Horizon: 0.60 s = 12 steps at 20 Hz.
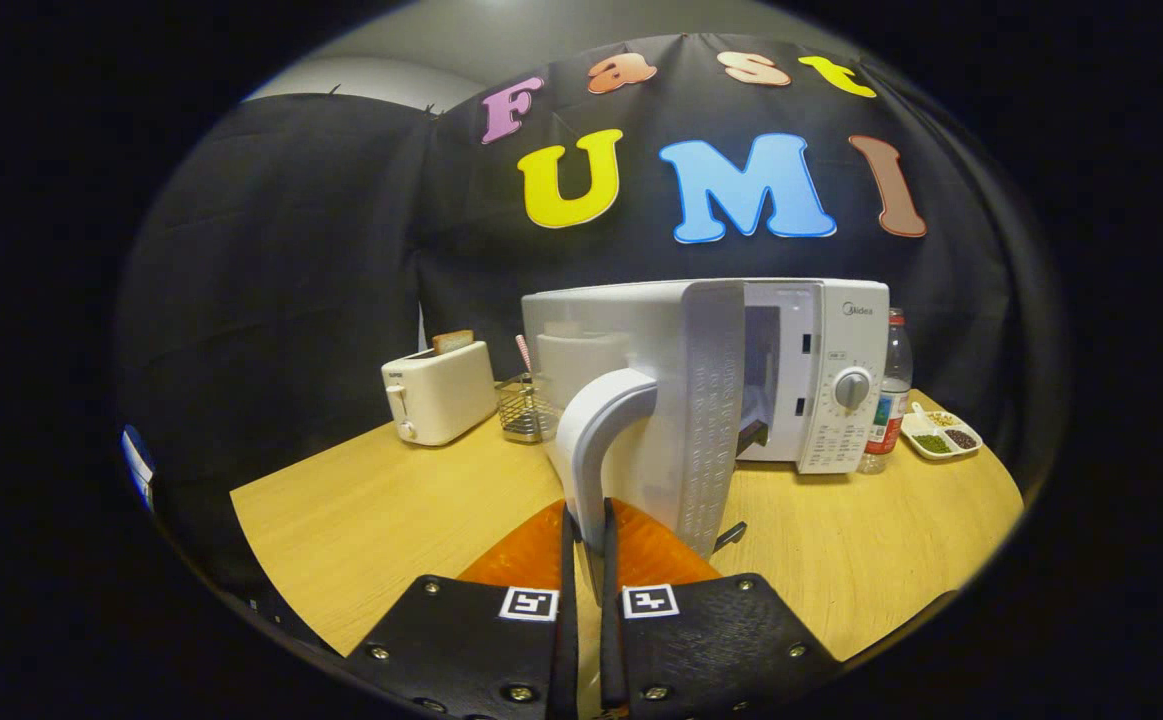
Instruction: Open the microwave, put the food inside, and close the microwave door.
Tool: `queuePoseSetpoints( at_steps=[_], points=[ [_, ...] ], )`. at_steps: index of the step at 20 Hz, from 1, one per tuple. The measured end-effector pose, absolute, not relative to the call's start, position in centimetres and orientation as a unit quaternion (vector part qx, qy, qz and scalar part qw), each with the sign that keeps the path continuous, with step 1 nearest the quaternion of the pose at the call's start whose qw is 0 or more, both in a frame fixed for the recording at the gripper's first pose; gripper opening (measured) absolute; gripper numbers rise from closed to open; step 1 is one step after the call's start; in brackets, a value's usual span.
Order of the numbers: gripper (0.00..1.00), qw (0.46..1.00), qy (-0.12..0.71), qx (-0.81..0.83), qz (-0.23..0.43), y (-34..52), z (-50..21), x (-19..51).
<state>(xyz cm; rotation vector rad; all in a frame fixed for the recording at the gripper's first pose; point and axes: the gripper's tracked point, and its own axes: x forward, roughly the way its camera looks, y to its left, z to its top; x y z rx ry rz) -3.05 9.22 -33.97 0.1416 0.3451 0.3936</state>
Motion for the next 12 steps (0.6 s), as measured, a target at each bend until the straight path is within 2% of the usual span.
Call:
queuePoseSetpoints(
  at_steps=[12],
  points=[
    [0.09, 0.992, 0.097, 0.029, 0.07, 21.2, -32.5, -6.8]
  ],
)
